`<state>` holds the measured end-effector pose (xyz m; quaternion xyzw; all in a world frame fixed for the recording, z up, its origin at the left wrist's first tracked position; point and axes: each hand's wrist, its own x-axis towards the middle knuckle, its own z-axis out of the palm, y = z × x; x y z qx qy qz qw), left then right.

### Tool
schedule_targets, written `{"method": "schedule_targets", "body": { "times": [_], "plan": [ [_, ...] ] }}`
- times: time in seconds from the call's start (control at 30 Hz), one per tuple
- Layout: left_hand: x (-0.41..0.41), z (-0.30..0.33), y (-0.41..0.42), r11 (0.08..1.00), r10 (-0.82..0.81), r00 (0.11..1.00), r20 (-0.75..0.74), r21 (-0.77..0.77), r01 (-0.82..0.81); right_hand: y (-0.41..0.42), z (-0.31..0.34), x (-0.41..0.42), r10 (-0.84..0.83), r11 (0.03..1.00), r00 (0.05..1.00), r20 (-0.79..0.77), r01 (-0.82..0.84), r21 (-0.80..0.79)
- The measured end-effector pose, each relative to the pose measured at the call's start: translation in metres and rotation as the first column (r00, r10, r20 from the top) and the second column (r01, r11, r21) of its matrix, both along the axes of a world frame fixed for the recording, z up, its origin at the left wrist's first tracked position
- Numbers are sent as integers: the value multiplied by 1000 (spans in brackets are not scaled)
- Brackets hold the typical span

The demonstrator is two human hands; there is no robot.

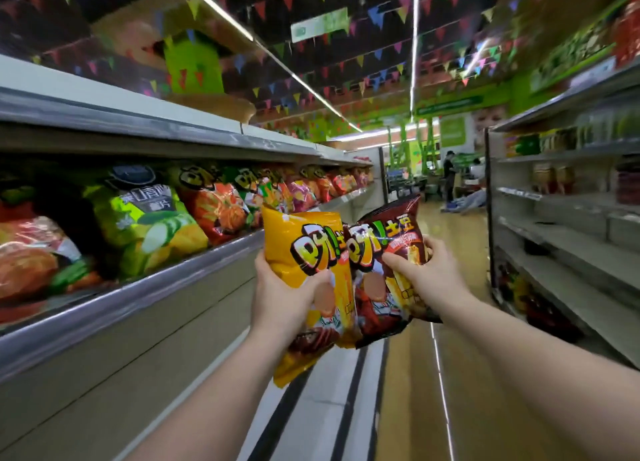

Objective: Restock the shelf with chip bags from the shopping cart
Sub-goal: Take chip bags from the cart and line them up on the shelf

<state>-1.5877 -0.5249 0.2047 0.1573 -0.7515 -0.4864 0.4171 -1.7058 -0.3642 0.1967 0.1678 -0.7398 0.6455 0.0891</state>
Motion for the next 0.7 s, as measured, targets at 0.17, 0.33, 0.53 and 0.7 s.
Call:
{"method": "schedule_targets", "body": {
  "times": [0.17, 0.33, 0.53, 0.7],
  "plan": [
    [-93, 5, -42, 998, -65, 998, -25, 7, 65, -37, 11, -79, -49, 999, 999, -11, 50, 11],
    [-185, 13, -68, 990, -137, 990, -35, 11, 137, -58, 20, -157, -110, 994, 994, -2, 110, -7],
    [-290, 3, -88, 976, -218, 976, 3, 26, 217, -70, 9, -255, -166, 986, 986, -9, 166, -4],
    [-384, -4, -101, 980, -197, 980, -10, 10, 197, -83, 3, -357, -130, 991, 991, -11, 130, -13]
  ]
}}
